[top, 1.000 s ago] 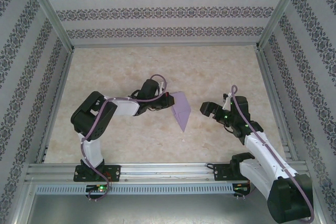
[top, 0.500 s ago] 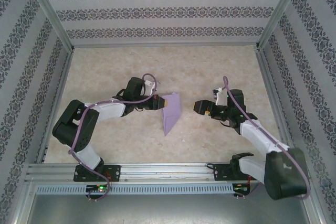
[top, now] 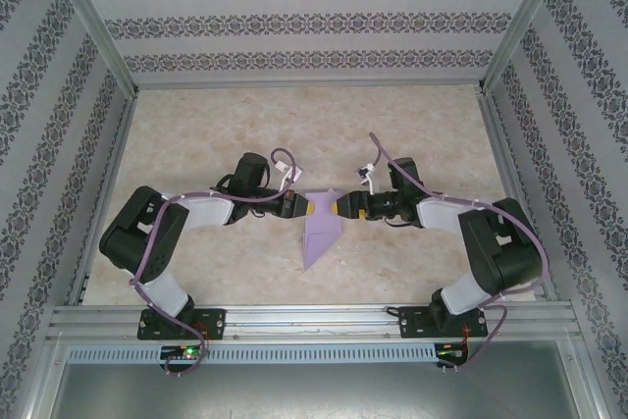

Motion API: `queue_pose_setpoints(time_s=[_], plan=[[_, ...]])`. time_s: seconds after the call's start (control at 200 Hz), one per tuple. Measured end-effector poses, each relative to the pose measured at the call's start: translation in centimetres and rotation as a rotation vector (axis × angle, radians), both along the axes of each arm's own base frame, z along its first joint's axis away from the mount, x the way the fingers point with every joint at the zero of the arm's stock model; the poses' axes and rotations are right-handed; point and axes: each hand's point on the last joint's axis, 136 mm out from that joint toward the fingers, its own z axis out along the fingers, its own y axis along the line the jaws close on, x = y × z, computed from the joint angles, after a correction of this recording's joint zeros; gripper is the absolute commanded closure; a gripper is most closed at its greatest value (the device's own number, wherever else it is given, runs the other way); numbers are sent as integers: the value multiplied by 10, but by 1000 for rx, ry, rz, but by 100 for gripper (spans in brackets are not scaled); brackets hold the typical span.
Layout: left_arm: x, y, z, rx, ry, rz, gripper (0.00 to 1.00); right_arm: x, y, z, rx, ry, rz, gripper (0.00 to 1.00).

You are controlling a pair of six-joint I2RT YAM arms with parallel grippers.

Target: Fold a paper plane with a square sheet of paper (fold left side to right side)

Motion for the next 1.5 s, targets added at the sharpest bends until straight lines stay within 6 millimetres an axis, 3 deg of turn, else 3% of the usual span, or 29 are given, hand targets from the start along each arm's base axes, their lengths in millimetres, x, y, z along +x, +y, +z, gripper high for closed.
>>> queue_pose_setpoints(time_s=[0.26,0.355,0.515,0.68,0.794,0.964,1.209,1.324,1.499], plan=[[1,0,-5,3,5,0,100,-5,17,2,49,3,62,45],[1,0,-6,5,5,3,100,-3,16,4,55,-2,60,56],[2,0,-6,8,5,6,100,6,12,9,59,-5,36,62],[2,0,-6,8,5,6,100,13,12,15,60,-21,32,79],[4,1,-8,18,-4,15,83,16,10,13,41,-26,21,100],[8,15,-5,89,-53,67,64,24,5,8,-6,11,-27,100],[6,37,38,236,-244,152,60,37,-1,-6,-95,120,-112,100],[-14,23,42,351,-322,103,59,38,-5,-16,-128,202,-160,100],[-61,-10,23,539,-400,-41,56,38,-10,-23,-155,285,-223,100]])
